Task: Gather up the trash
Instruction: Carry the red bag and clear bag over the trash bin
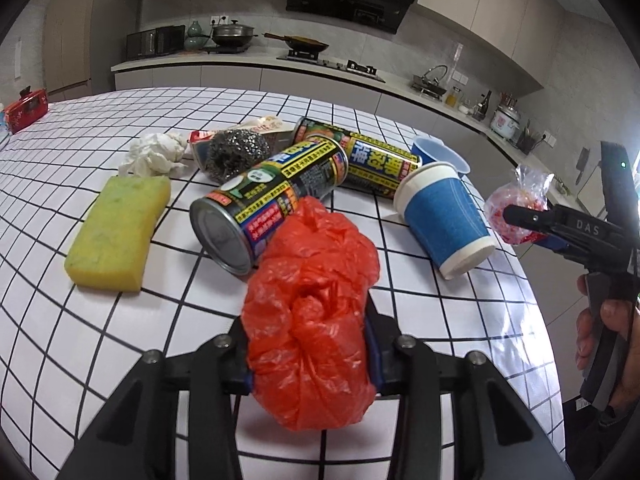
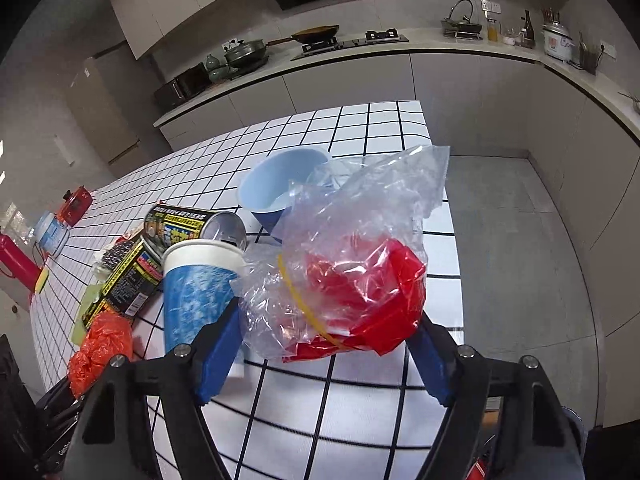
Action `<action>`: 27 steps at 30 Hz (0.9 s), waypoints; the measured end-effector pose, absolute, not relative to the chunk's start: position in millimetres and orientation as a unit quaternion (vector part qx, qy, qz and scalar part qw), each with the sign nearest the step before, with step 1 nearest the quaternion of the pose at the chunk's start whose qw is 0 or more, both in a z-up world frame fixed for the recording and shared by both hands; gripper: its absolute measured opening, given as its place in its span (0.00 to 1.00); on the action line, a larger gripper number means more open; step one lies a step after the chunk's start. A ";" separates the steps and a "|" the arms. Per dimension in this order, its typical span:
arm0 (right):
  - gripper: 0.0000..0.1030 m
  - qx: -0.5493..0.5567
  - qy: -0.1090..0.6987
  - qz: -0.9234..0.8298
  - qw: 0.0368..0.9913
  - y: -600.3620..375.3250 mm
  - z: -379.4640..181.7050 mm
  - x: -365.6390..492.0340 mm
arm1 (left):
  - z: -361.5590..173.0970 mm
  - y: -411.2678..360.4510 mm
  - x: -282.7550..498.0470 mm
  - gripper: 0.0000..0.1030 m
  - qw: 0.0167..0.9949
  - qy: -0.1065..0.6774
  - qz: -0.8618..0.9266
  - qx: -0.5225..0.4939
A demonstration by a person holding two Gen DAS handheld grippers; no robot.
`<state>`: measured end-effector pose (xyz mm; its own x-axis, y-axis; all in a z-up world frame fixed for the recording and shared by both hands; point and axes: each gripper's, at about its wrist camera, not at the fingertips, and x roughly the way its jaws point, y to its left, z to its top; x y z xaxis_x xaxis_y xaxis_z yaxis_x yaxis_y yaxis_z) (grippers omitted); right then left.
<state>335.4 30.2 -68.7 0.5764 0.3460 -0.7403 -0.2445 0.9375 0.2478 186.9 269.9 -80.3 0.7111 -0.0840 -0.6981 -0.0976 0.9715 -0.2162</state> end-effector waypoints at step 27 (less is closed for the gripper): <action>0.77 0.053 0.412 0.194 0.889 -3.1 -52.4 299.9 | -68.6 235.8 155.1 0.41 0.924 0.367 0.017 -0.107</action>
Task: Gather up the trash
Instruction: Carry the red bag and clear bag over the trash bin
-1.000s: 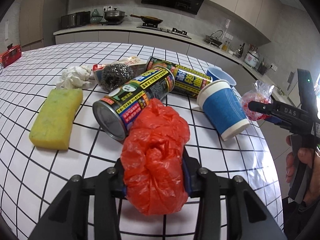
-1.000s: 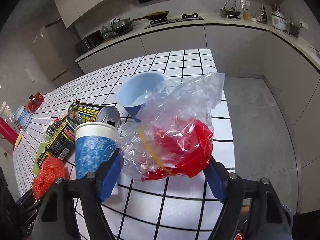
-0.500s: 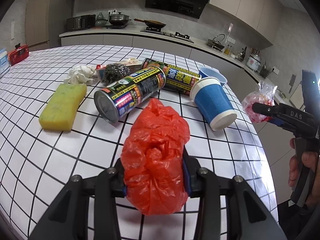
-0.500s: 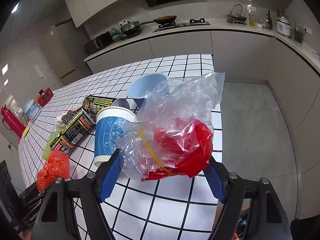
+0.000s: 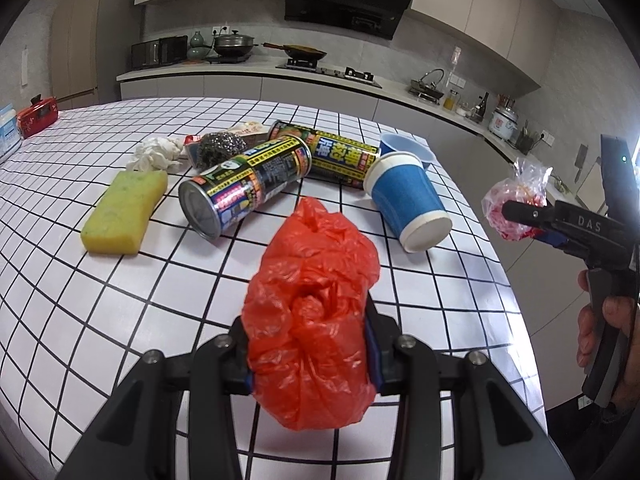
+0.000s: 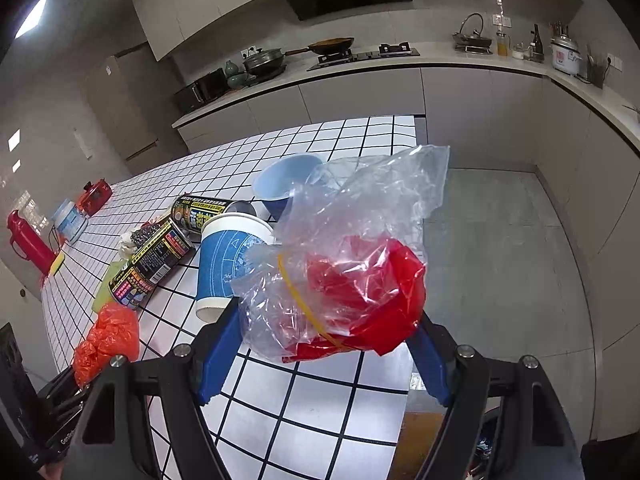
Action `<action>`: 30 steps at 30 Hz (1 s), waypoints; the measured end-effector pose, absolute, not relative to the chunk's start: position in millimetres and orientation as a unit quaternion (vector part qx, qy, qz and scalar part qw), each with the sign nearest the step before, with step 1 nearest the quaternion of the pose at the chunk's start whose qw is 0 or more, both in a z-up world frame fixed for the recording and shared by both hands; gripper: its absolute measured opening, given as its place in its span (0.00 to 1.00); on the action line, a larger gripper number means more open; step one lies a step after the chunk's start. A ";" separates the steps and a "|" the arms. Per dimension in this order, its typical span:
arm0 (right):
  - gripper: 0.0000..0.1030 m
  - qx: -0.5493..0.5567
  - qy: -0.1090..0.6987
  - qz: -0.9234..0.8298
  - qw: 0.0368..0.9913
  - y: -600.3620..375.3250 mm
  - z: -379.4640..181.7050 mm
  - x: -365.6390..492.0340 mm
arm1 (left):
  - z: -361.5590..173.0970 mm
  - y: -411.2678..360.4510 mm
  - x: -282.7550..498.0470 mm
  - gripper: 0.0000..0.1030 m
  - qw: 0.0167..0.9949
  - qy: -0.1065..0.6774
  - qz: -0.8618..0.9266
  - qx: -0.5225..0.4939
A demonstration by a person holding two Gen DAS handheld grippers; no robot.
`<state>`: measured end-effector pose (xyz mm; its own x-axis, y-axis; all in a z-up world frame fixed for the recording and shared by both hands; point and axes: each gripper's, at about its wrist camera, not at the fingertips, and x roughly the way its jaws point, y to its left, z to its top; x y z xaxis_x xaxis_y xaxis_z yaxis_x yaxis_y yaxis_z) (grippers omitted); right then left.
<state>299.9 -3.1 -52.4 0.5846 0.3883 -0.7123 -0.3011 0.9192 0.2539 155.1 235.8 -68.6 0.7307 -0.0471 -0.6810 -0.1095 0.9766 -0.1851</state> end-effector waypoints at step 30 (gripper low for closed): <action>0.77 0.060 0.458 0.083 0.883 -199.8 -94.9 193.1 | -59.1 79.0 135.0 0.41 0.925 0.365 -0.072 -0.076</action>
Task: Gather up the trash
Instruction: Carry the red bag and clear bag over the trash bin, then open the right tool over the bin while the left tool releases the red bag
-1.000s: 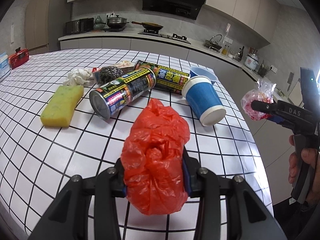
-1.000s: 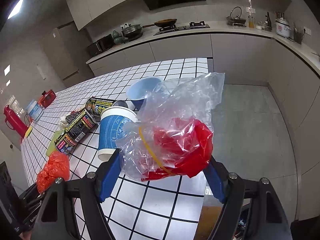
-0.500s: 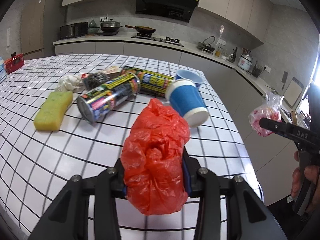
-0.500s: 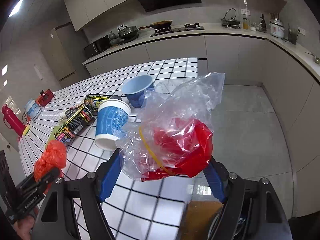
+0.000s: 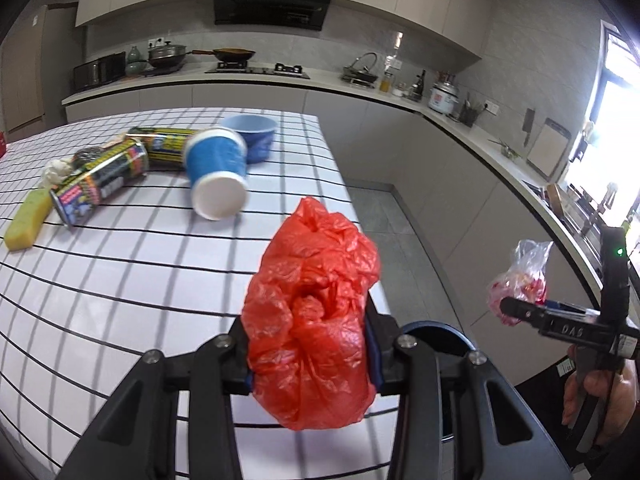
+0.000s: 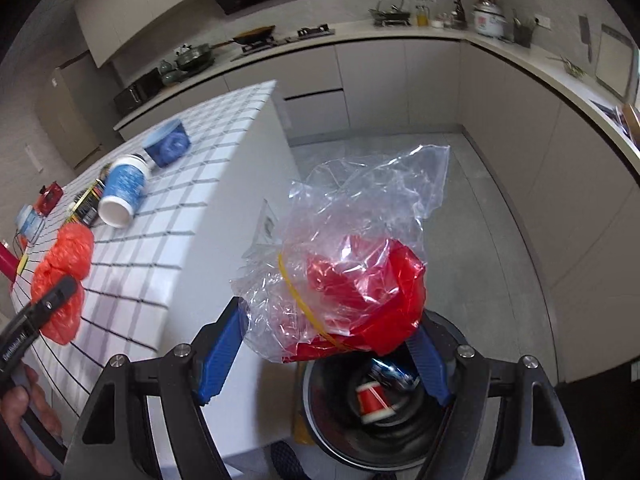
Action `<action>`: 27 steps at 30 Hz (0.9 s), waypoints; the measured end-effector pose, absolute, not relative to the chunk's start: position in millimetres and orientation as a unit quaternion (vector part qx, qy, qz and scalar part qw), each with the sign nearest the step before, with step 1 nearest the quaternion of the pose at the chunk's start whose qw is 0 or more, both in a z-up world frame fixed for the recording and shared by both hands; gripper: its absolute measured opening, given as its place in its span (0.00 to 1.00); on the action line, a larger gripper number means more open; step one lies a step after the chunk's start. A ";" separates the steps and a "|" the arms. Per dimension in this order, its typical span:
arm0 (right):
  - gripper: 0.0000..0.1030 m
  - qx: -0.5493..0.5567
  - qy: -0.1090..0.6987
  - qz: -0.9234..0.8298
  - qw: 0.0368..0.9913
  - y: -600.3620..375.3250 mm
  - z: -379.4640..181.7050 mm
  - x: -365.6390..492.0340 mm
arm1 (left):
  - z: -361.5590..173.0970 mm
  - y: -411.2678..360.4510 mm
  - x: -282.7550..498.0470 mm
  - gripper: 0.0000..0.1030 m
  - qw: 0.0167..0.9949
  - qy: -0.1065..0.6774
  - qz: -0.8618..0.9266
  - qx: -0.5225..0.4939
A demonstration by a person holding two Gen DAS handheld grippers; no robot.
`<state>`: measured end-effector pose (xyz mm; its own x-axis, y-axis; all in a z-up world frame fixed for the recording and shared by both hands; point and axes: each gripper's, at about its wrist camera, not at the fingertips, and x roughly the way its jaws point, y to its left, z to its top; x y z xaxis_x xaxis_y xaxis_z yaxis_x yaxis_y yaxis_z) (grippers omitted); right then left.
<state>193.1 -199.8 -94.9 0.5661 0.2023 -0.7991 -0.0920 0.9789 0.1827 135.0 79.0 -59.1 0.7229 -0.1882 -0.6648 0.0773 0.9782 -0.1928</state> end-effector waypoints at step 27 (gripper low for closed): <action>0.94 0.081 0.468 0.021 0.880 -359.3 -113.8 158.6 | -123.8 -111.5 113.9 0.41 0.904 0.410 -0.096 -0.075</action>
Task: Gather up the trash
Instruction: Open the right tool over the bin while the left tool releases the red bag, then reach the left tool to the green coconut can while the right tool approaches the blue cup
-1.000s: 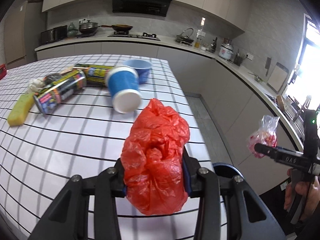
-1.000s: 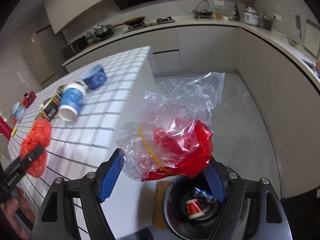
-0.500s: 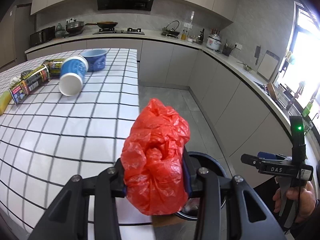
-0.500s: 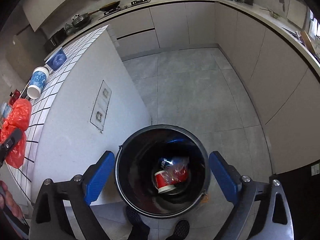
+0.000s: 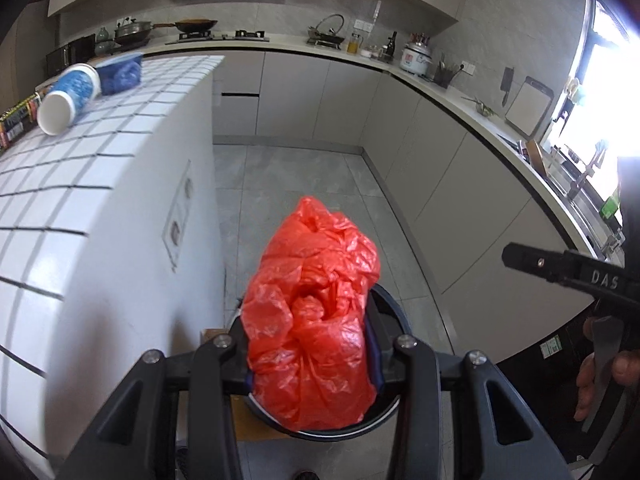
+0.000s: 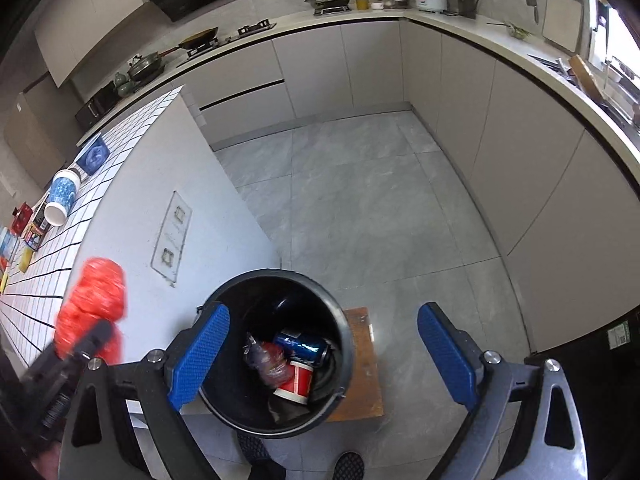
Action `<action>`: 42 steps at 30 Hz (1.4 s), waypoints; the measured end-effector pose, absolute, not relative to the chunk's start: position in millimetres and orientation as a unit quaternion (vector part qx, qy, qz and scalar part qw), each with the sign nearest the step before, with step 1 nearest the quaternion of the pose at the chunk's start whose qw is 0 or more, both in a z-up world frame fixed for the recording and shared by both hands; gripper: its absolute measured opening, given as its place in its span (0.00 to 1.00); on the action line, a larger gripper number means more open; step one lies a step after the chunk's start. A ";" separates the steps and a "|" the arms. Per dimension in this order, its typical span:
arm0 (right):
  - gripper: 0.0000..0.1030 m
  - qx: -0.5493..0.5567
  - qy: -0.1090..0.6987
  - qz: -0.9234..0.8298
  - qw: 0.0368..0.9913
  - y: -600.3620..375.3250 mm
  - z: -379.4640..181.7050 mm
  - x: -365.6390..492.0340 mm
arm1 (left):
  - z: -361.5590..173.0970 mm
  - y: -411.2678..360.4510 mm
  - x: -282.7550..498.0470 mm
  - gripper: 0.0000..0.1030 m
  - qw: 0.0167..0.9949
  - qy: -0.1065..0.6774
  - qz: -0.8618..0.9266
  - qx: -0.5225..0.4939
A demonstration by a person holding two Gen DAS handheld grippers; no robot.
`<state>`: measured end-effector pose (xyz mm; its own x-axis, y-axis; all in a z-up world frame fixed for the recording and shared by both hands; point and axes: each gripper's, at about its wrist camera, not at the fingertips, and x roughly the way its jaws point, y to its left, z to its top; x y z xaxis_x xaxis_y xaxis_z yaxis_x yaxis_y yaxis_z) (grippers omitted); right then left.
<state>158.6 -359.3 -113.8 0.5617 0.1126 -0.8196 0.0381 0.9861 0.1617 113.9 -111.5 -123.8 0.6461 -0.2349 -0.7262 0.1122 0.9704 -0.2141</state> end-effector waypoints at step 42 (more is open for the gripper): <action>0.94 0.075 0.425 0.078 0.899 -285.2 -57.2 186.0 | -70.6 -17.0 101.5 0.87 0.925 0.374 0.028 -0.065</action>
<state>186.0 -285.2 -57.2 0.6270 0.2042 -0.7517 -0.0767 0.9765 0.2013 101.5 -17.0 -70.6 0.7184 0.0033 -0.6957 -0.1004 0.9900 -0.0990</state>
